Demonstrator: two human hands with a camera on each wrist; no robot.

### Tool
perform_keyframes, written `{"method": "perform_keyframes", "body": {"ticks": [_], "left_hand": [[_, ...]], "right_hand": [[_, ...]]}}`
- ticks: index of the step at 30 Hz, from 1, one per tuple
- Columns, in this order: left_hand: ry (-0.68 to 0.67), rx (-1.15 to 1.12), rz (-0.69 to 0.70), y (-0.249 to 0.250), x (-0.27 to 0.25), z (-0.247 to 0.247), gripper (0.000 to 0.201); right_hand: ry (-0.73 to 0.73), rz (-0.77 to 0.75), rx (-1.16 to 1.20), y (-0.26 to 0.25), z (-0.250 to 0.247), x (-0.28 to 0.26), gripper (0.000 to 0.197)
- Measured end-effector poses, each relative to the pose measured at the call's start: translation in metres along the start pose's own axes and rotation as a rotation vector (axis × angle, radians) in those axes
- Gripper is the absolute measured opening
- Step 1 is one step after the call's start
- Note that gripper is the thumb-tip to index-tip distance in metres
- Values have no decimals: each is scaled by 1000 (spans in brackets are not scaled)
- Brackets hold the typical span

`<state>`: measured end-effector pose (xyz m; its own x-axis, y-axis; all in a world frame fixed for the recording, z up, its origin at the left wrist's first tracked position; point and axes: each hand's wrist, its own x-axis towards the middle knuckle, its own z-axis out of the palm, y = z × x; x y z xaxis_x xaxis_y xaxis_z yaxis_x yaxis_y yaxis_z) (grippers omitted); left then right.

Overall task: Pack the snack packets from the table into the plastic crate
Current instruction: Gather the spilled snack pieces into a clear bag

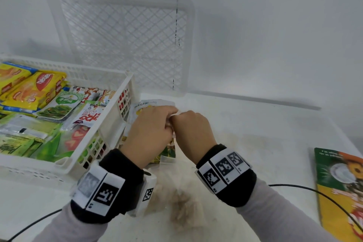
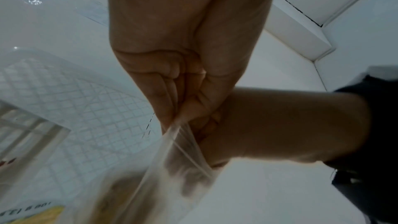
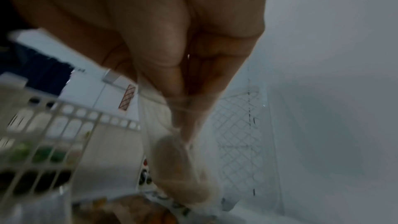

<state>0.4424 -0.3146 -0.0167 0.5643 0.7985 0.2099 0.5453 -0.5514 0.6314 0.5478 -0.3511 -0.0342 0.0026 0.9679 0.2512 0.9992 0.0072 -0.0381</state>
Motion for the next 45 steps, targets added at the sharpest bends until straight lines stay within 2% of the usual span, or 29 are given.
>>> {"method": "perform_keyframes", "body": {"ticks": [2, 3, 4, 6, 7, 8, 9, 10, 13, 15, 17, 19, 23, 30, 34, 38, 45], "left_hand": [[2, 9, -1, -2, -1, 0, 33], [32, 12, -20, -4, -1, -2, 37], [62, 9, -53, -7, 1, -6, 41], [89, -28, -127, -13, 3, -18, 47], [90, -53, -150, -16, 3, -25, 48], [92, -72, -159, -18, 3, -32, 48], [97, -84, -161, -19, 3, -39, 48], [107, -86, -162, -20, 3, -45, 48], [140, -63, -165, -22, -1, -58, 45], [150, -64, -165, -23, -5, -64, 45], [156, -66, -171, -25, -10, -69, 46], [170, -75, -187, -26, -15, -72, 46], [192, -126, -201, -30, -22, -75, 46], [260, -109, -207, -32, -28, -83, 45], [275, -104, -194, -30, -28, -85, 44], [283, -115, -186, -31, -26, -83, 42], [232, -99, -193, -34, -18, -73, 45]], "right_hand": [[-16, -54, 99, 2, -2, 3, 26], [26, -83, 234, 4, -4, 2, 25], [111, -85, 394, 5, -6, 0, 22], [389, -34, 633, 11, -7, -4, 16], [482, 16, 679, 15, -6, -6, 15], [515, 80, 700, 20, -3, -6, 15], [486, 166, 707, 26, 1, -4, 16], [381, 262, 702, 33, 8, 0, 18], [-123, 468, 679, 52, 32, 9, 28], [-361, 516, 767, 53, 48, 13, 41], [-523, 581, 947, 47, 57, 19, 56], [-617, 637, 1087, 39, 60, 26, 56], [-582, 655, 1052, 29, 56, 39, 26], [-388, 666, 1159, 60, 32, 47, 6], [-313, 711, 1202, 89, 21, 44, 17], [-265, 803, 1212, 118, 20, 28, 19], [-233, 965, 1064, 146, 45, -8, 25]]}}
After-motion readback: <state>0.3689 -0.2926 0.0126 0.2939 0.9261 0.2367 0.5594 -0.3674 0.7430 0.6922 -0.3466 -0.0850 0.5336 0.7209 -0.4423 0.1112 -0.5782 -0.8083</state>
